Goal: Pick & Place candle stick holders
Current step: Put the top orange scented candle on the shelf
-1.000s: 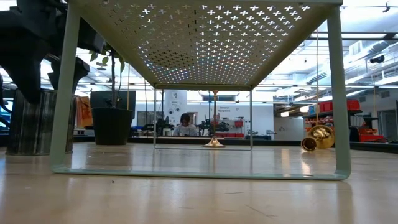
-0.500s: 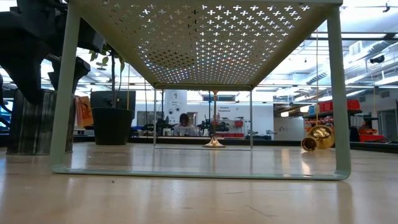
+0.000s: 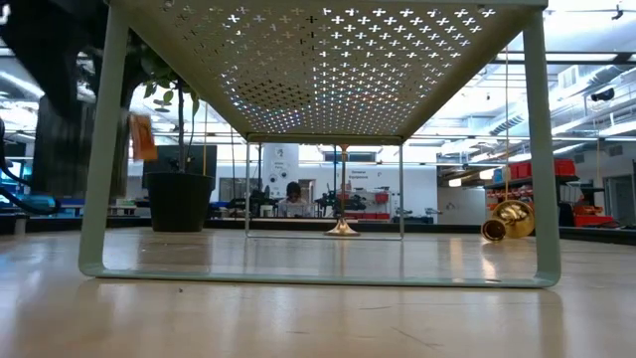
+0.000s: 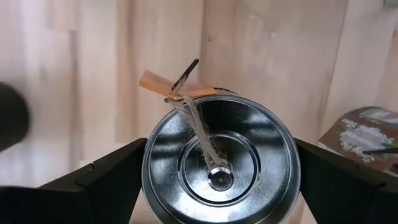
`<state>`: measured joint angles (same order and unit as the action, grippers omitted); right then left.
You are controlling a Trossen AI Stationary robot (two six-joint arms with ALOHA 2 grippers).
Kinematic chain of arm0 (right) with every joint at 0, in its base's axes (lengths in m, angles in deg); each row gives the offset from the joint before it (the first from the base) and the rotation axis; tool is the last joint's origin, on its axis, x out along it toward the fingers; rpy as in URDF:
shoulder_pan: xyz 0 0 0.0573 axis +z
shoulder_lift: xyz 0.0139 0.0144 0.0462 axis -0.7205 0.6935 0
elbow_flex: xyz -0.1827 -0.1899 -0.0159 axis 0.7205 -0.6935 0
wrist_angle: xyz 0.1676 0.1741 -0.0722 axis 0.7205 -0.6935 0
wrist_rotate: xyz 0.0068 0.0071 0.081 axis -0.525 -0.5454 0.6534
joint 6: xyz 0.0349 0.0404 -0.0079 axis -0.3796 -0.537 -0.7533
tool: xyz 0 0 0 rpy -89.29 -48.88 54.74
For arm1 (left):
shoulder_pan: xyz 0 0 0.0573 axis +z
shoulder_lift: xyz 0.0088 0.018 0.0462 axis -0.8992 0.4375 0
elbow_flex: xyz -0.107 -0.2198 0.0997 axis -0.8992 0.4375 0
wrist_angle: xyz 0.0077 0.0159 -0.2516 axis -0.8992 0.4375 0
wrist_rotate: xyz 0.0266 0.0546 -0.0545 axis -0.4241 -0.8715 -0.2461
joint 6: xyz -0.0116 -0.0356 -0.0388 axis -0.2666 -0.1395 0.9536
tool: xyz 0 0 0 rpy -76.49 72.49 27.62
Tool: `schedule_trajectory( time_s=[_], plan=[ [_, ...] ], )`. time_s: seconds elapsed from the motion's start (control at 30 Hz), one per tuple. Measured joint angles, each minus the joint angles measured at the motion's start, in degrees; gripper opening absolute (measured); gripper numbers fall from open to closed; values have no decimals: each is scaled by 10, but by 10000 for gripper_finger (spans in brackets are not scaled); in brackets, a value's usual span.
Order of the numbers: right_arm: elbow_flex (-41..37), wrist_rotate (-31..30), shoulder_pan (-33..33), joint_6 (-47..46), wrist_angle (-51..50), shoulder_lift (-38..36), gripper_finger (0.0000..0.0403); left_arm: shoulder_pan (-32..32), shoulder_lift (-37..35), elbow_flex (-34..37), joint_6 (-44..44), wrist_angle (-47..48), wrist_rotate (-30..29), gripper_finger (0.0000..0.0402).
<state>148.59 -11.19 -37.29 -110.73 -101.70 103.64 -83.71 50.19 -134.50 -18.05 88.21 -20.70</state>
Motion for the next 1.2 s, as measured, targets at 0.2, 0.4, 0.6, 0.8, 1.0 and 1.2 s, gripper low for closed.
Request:
schedule_trajectory(
  time_s=[0.2,0.4,0.6,0.8,1.0,1.2],
  plan=[
    [0,0,0,0,0,0,388,26,0,-80,-29,71,-16,373],
    [0,0,0,0,0,0,388,69,0,-153,-84,119,-35,374],
    [0,0,0,0,0,0,388,130,0,-193,-169,114,-70,374],
    [0,0,0,0,0,0,388,183,0,-210,-242,68,-61,374],
    [0,-2,0,3,2,0,388,218,0,-211,-291,15,-58,374],
    [0,-37,0,6,2,-4,388,234,0,-211,-300,-11,-35,374]
  ],
)
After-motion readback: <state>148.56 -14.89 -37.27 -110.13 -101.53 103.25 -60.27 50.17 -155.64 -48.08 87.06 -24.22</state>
